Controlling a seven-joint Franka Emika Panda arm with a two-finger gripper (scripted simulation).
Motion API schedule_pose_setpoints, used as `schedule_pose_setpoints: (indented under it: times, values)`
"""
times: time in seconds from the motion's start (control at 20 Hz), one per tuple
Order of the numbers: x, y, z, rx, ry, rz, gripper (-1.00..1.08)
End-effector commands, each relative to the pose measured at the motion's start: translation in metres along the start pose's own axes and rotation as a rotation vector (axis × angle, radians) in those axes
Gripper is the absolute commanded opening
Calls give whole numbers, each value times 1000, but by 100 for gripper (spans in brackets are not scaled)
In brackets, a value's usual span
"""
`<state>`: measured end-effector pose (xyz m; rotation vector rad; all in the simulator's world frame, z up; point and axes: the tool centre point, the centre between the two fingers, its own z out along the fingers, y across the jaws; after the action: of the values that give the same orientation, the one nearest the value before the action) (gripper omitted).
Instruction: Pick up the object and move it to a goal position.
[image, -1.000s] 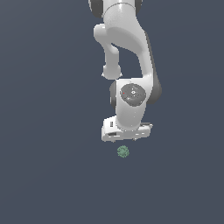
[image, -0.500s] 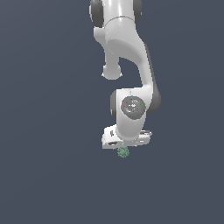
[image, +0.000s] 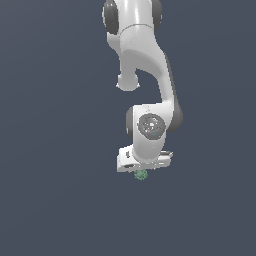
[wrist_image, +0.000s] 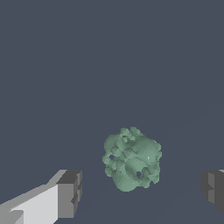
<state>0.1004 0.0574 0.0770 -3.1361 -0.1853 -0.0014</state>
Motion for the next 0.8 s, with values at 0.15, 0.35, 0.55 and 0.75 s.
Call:
schedule_pose_setpoints:
  times: [0.15,0.35,0.55,0.75]
  values:
    - [-1,0,30,0,-1,0,100]
    - [-1,0,42,0,-1,-1,100]
    - [0,0,41,0,-1,-1,100]
    - [0,0,41,0,-1,-1,-100]
